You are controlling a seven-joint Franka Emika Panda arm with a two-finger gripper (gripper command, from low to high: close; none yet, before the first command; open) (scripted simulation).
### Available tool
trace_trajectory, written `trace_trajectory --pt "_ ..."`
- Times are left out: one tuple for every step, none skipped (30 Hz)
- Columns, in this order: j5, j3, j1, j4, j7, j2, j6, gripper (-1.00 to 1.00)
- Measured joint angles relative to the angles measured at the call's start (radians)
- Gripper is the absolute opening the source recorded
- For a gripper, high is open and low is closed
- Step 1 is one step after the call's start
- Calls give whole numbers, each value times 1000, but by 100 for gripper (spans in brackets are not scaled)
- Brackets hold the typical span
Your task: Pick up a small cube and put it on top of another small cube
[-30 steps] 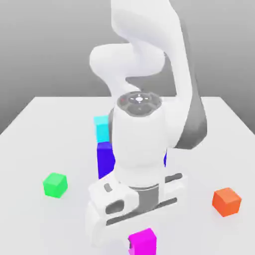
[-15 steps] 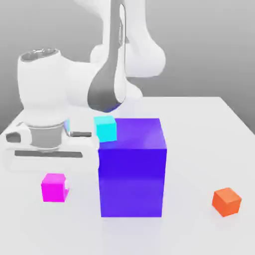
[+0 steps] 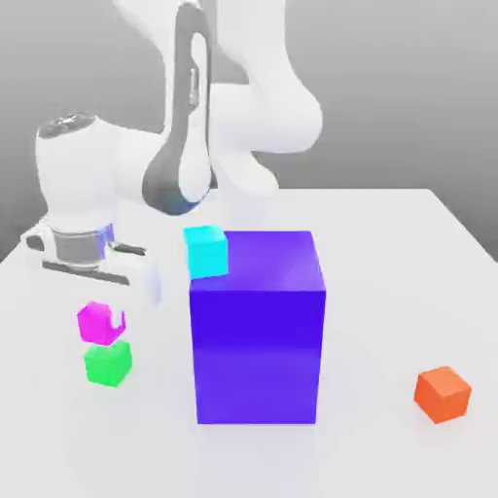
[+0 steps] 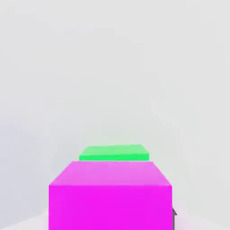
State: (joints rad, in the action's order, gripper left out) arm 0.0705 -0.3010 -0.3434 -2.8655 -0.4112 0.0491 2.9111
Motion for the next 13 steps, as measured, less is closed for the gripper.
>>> trace_trajectory --pt "0 0 0 0 0 0 0 100" --pt "0 0 0 0 0 0 0 100" --pt "0 0 0 0 0 0 0 100" --pt "0 0 0 0 0 0 0 100" --pt "0 0 0 0 0 0 0 100" --pt "19 13 -11 1 13 16 15 100" --pt "3 7 -12 0 2 6 6 100" --pt "-30 2 -20 -1 -21 -18 -15 100" --pt "-65 3 -32 -3 -46 -50 -43 100" --pt "-98 6 -45 -5 -68 -84 -75 100" --pt "-125 12 -54 -6 -87 -120 -108 100" --pt "-147 17 -63 -8 -103 -156 -142 100" --pt "-166 21 -70 -9 -116 -193 -177 100"
